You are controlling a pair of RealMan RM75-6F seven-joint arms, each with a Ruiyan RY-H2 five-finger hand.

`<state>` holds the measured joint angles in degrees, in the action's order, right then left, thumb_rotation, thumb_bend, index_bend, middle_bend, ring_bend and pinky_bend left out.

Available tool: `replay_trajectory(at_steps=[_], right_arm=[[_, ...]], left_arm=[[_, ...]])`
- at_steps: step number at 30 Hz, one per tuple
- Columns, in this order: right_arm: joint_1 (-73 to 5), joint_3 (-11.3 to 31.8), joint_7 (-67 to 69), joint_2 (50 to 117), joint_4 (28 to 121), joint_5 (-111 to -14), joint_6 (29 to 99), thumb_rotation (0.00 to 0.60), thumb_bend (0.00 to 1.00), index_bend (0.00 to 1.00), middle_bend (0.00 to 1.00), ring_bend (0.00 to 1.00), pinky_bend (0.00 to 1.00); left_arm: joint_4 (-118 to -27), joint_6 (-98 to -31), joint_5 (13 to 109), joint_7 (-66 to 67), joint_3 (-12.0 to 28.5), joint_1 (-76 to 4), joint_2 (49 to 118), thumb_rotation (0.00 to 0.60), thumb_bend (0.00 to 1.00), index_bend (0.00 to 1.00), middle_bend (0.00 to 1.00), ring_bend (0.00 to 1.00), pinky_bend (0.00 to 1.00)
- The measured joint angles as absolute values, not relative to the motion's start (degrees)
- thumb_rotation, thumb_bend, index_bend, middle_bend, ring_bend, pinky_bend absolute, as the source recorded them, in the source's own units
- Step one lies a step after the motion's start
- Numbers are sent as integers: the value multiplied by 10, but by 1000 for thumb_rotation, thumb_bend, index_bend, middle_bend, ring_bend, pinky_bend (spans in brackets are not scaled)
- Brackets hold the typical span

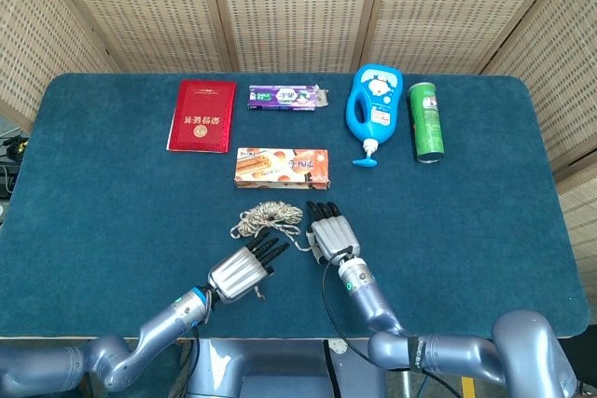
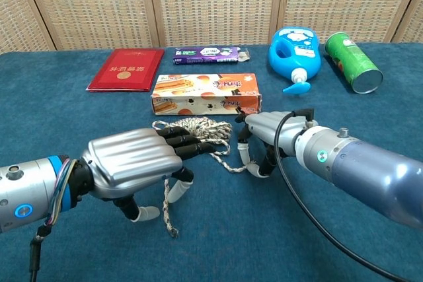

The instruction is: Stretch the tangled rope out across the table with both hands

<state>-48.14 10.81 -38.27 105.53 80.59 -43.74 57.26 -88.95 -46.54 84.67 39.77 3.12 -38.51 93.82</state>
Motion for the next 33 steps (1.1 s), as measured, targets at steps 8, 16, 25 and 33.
replay_trajectory(at_steps=[8,16,25,33], right_arm=[[-481,108,-379,1058,800,-438,571,600,452,623,0,0,0],[-480,106,-376,1057,802,-441,569,600,452,623,0,0,0],[-479,104,-374,1059,796,-441,566,600,452,625,0,0,0],[-480,105,-375,1061,794,-441,565,600,453,628,0,0,0]], left_arm=[[-867,-463,828,395,20,-395,963,600,316,516,0,0,0],[-863,-471,826,395,10,-403,969,600,350,516,0,0,0],[-863,-473,810,406,5,-409,975,600,382,550,0,0,0],[-873,-474,793,412,2,-413,971,600,403,557,0,0,0]])
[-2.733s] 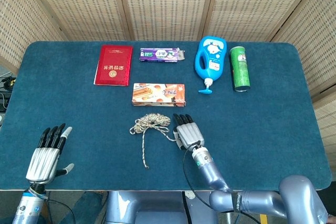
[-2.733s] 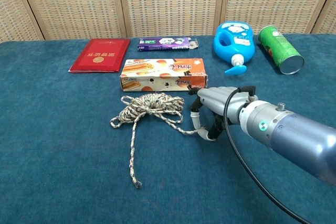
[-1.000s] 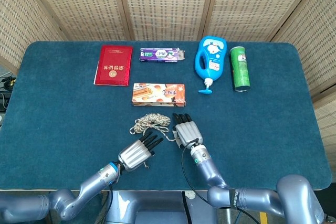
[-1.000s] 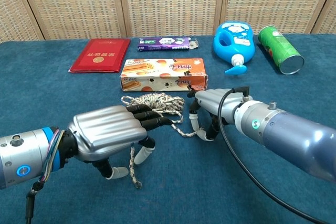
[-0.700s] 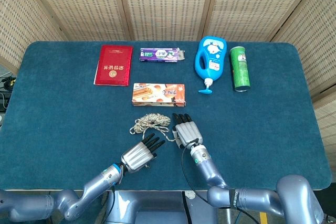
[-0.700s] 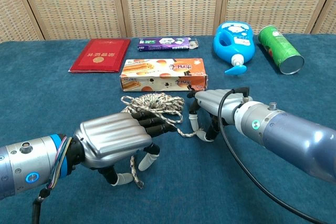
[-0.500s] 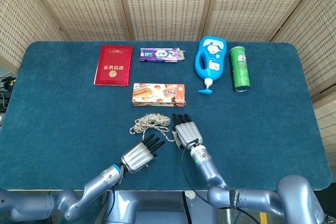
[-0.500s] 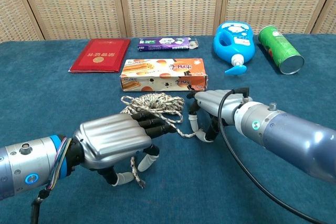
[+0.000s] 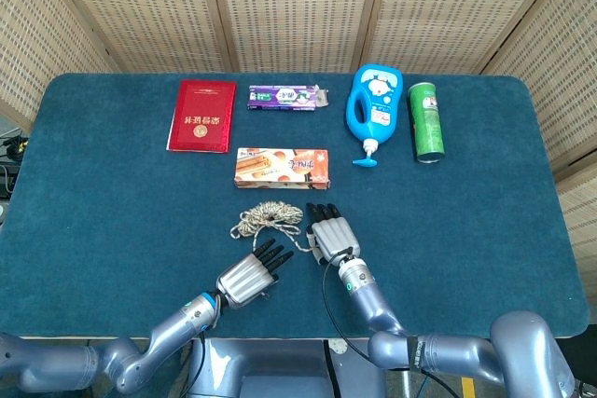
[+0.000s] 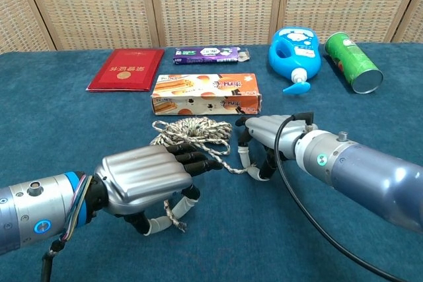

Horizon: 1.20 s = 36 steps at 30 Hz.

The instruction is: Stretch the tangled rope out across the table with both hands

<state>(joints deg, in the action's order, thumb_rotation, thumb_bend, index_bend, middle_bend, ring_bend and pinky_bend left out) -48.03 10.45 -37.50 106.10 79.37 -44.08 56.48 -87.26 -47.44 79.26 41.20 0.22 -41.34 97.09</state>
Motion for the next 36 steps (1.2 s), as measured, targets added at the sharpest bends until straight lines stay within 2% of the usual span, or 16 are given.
replay_trajectory(at_steps=[11,23,36], right_arm=[[-481,104,-380,1064,794,-440,567,600,452,630,0,0,0],[-481,103,-384,1065,794,-441,570,600,452,634,0,0,0],[-471,100,-384,1042,794,-480,598,600,452,637,0,0,0]], left_arm=[[-876,-485,793,405,-3,-419,969,600,455,699,0,0,0],[-887,-499,796,392,-8,-417,953,600,503,749,0,0,0],[-909,-576,820,291,-30,-368,823,600,503,785,0,0,0]])
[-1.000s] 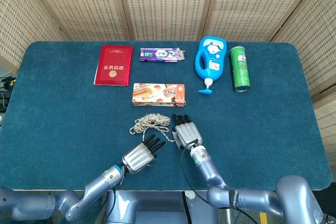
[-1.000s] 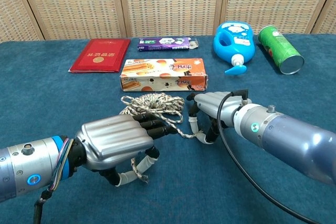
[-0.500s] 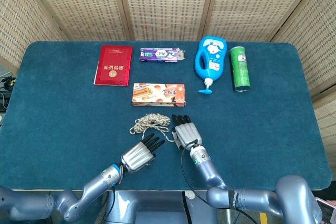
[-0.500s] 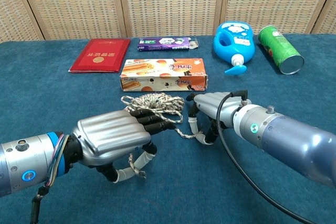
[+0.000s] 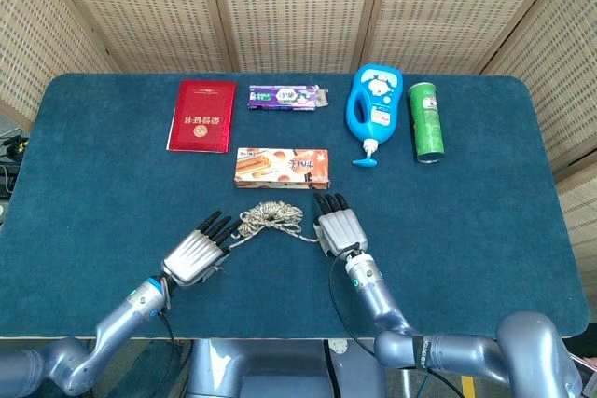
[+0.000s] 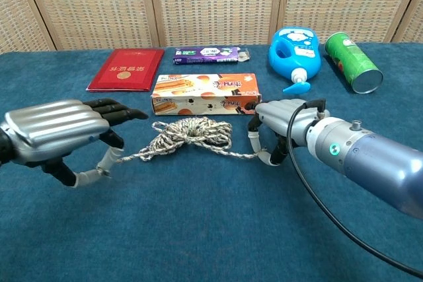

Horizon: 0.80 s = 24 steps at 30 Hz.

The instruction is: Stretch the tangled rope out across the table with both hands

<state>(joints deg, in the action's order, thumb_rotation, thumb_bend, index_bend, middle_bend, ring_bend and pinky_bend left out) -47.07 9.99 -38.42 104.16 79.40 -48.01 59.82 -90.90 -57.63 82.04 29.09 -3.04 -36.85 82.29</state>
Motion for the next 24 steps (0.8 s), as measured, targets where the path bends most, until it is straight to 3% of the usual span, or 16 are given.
replay_trajectory(at_steps=[24], right_arm=[[-446,98,-427,1000,741,-489,639,600,452,639,0,0,0]], left_arm=[[-710,-633,837,33,-32,-297,761,600,503,794,0,0,0]])
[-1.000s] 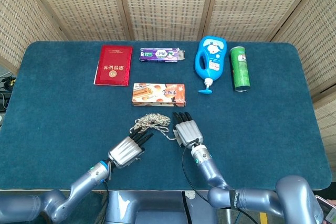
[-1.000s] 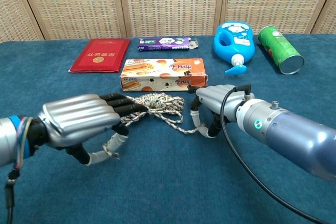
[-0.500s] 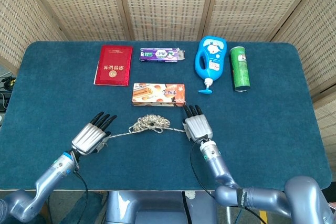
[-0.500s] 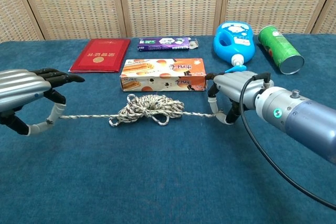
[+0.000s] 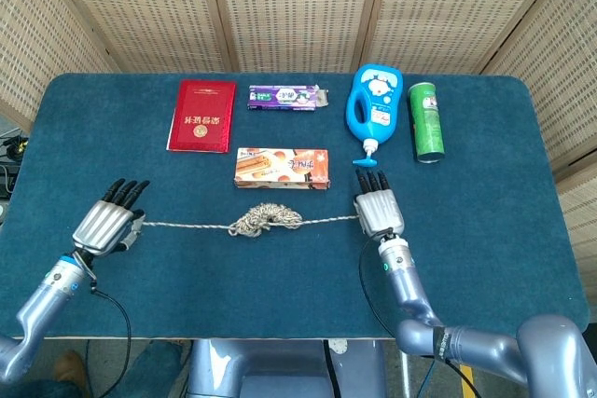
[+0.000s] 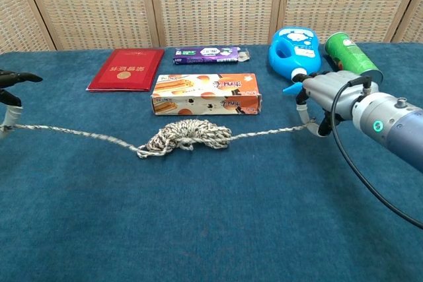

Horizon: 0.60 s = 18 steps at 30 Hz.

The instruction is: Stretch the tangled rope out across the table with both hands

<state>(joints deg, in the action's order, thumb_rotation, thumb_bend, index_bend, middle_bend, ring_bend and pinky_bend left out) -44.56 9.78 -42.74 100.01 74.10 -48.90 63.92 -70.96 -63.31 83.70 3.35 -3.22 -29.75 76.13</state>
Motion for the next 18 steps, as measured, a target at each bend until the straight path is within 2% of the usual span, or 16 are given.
replay_trajectory(at_steps=[18], right_arm=[[-424,107,-426,985,715,-486,637,600,452,640,0,0,0]], left_arm=[[-632,-635,841,-42,-27,-269,770,600,504,794,0,0,0]])
